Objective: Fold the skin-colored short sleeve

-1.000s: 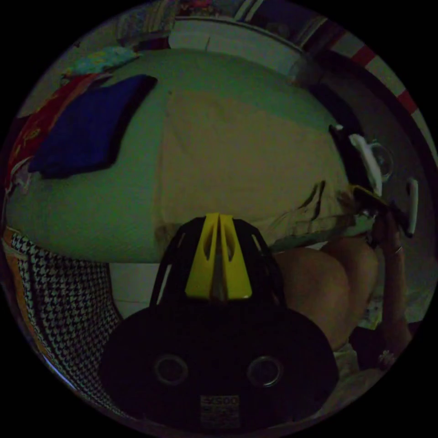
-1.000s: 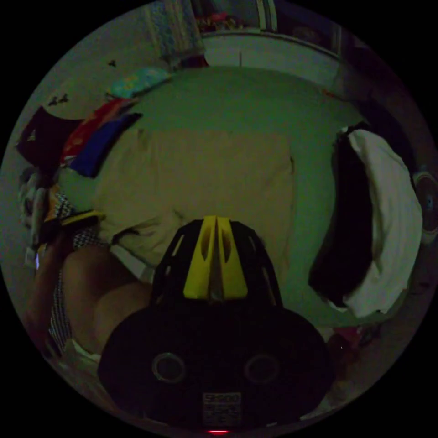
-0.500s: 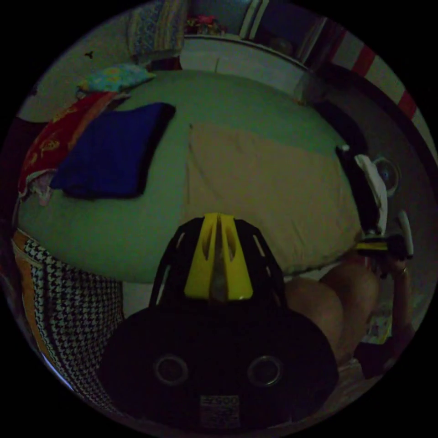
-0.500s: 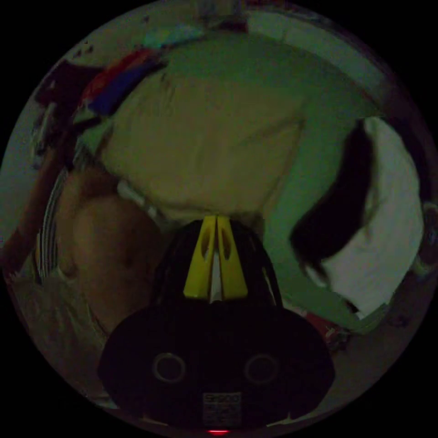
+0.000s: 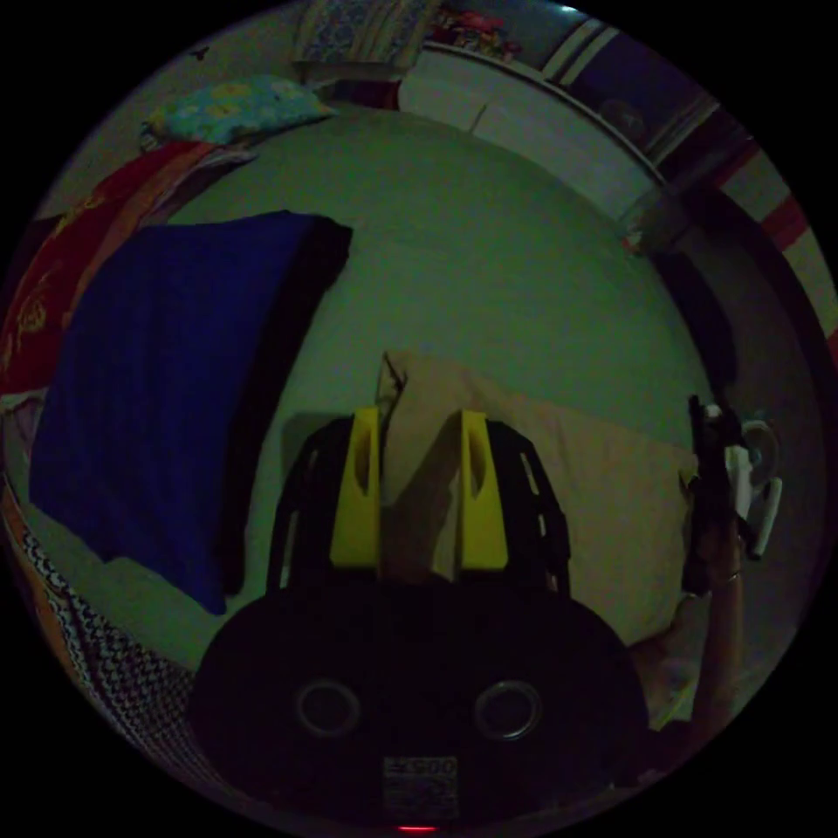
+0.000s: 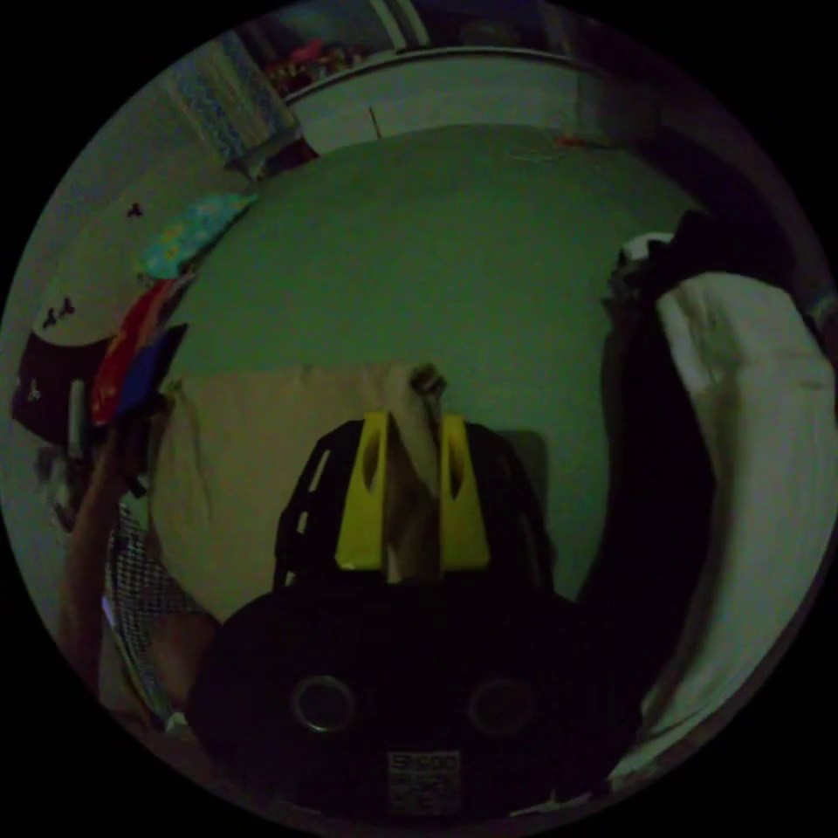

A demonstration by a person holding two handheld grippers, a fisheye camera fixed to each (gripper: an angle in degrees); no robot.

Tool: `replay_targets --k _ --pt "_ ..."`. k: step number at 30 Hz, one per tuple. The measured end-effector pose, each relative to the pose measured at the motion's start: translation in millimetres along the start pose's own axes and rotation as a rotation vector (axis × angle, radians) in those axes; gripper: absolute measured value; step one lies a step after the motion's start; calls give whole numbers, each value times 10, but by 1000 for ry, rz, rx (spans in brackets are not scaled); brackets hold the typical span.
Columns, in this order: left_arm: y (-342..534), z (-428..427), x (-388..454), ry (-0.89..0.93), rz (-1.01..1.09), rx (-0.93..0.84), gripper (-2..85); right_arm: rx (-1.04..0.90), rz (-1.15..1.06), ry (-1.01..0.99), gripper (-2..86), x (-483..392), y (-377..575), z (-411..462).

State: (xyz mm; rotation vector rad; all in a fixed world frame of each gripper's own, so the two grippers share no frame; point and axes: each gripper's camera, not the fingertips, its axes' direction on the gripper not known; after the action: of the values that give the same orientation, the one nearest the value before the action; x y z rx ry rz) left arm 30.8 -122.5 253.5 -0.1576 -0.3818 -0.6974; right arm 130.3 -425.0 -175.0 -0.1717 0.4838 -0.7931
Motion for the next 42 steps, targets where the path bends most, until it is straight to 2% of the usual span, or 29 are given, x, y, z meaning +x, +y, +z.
replay_targets --k 3,6,9,10,12,14,18,24,27,31,35,37,42 --pt "-161 -54 277 43 88 22 51 94 -32 -19 -2 59 -141 -246" --pt "-414 -150 578 13 156 98 47 158 39 -18 -4 197 -423 -435" --pt "-744 -56 806 40 115 67 58 70 97 -1 10 290 -689 -416" --pt "-836 3 859 41 56 43 64 68 110 74 18 305 -722 -463" --pt "-895 31 928 9 -49 38 70 125 101 158 22 319 -677 -623" --pt "-863 -5 1120 -5 -27 82 66 201 37 156 32 325 -469 -896" --pt "-456 -8 2098 66 292 88 73 262 -13 200 47 364 5 -1261" --pt "332 189 3960 330 714 -111 111 307 102 173 55 594 531 -1803" --pt "606 392 4786 311 834 -225 139 330 102 206 56 629 651 -2036" --pt "807 802 5470 85 839 -304 155 343 95 224 51 666 683 -2228" --pt "860 877 5619 33 794 -287 136 330 62 234 44 682 527 -2243" --pt "838 777 5565 5 759 -241 72 322 48 209 43 679 389 -2198" --pt "750 464 5215 102 711 -167 35 229 -5 81 57 595 -283 -1928"
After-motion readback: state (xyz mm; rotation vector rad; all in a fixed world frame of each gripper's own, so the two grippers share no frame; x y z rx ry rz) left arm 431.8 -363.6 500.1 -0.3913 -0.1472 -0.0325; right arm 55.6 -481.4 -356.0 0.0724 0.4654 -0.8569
